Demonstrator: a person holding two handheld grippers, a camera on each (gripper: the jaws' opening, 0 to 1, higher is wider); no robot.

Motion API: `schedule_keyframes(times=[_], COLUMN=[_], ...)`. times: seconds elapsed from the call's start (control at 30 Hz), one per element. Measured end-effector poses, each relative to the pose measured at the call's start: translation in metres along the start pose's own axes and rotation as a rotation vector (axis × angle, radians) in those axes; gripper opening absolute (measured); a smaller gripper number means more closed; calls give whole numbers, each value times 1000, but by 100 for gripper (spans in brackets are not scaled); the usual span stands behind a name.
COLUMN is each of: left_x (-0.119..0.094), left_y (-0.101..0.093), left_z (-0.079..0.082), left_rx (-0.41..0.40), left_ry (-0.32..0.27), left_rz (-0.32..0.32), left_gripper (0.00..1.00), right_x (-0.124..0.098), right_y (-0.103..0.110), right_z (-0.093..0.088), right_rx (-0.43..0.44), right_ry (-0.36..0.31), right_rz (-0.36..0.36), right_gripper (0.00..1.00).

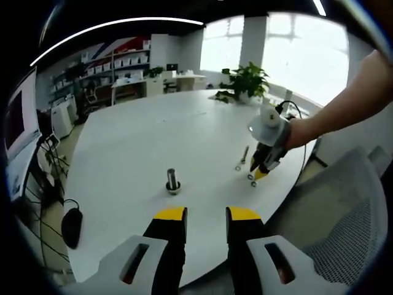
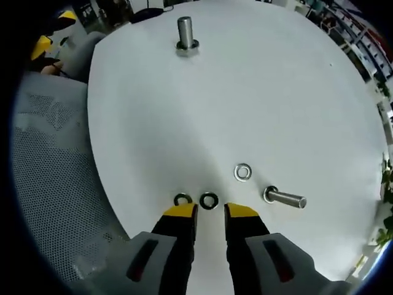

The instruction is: Place the washer onto the threaded stud by aligning its center hole with the stud, sliding it down to the base, and recovering from edge contact or off-axis alignment until the washer reaches the visible bottom stop.

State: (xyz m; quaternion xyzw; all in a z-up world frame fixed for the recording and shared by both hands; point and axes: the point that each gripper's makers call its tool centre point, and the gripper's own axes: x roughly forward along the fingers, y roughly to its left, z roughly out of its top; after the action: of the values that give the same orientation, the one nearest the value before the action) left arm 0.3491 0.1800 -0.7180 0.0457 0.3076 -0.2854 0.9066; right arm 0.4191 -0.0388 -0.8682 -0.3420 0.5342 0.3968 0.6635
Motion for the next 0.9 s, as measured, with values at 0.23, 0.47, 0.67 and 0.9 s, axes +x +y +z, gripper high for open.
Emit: schedule_keyframes(times=[0.23,0.47,0.67,0.9], left_x=[1,1,1,1], left_y=[0,0,2,2], left_z=[-1,-2,-2,-2], left_rx=[1,0,-8,-17], left_ry=[6,7,10,8], left_rz=[-3,0,5,4], left_gripper=[23,23,23,23], right_x=[2,3,5,5], right_y=[1,-2,-3,-3], right_z=[1,2,3,3], right_rx=[0,-44,-101,-165], right_ry=[3,17,58,94], right_rz=[11,26,39,40], right_gripper=[20,18,17,16])
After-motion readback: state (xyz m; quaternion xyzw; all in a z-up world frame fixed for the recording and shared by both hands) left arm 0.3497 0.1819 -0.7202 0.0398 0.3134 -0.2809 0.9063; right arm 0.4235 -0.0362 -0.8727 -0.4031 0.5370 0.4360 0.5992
